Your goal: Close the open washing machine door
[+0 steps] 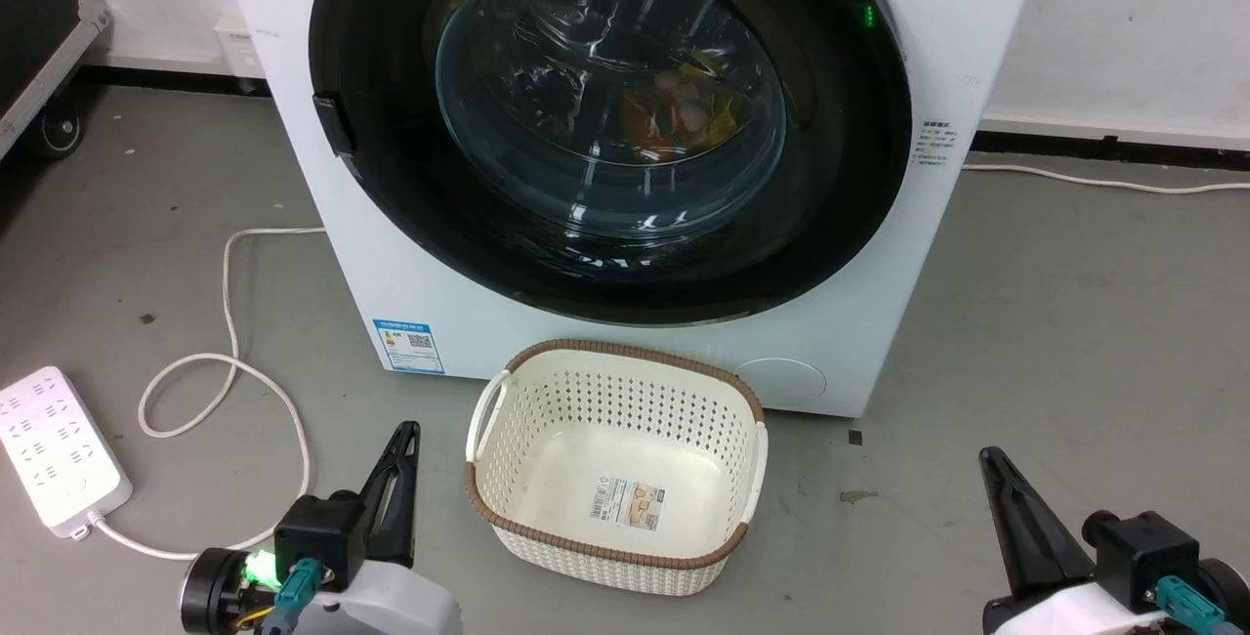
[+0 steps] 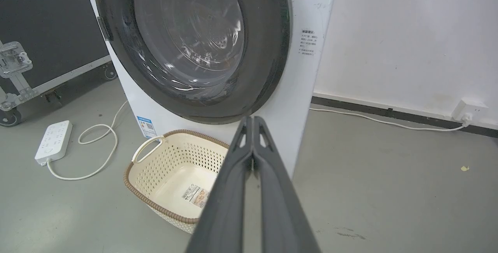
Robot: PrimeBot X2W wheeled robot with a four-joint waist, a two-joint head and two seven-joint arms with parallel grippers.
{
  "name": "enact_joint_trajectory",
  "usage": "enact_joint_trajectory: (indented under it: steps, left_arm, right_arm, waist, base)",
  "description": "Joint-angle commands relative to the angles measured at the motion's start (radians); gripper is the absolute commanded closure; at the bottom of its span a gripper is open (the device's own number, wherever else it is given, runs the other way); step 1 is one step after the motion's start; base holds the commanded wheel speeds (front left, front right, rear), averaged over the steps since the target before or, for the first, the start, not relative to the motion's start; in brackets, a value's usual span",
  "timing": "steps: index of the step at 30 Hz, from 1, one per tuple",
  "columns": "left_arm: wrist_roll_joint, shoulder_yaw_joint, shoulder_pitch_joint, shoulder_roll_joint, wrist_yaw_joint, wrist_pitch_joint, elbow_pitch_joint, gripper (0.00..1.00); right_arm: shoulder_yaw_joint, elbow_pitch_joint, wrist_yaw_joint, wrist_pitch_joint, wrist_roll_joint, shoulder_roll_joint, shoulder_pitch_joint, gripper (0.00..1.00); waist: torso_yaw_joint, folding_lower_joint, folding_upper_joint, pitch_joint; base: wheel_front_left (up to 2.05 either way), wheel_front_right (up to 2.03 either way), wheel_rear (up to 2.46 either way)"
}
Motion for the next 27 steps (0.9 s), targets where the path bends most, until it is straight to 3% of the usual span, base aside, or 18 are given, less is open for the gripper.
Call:
enact_joint_trajectory:
  steps: [1, 27]
  left_arm:
    - [0.005, 0.005, 0.008, -0.005, 0.008, 0.003, -0.007, 1.0]
    - [0.03, 0.038, 0.012, -0.027, 0.013, 0.063, -0.047, 1.0]
  right_arm:
    - [0.003, -0.009, 0.0, 0.004, -0.006, 0.002, -0.016, 1.0]
    - [0.02, -0.028, -0.001, 0.055, -0.019, 0.003, -0.034, 1.0]
  waist:
    - [0.0, 0.0, -0.0001, 0.0]
    - [-0.007, 0.0, -0.0001, 0.006]
  base:
    - [0.0, 0.0, 0.0]
    - [0.0, 0.0, 0.0]
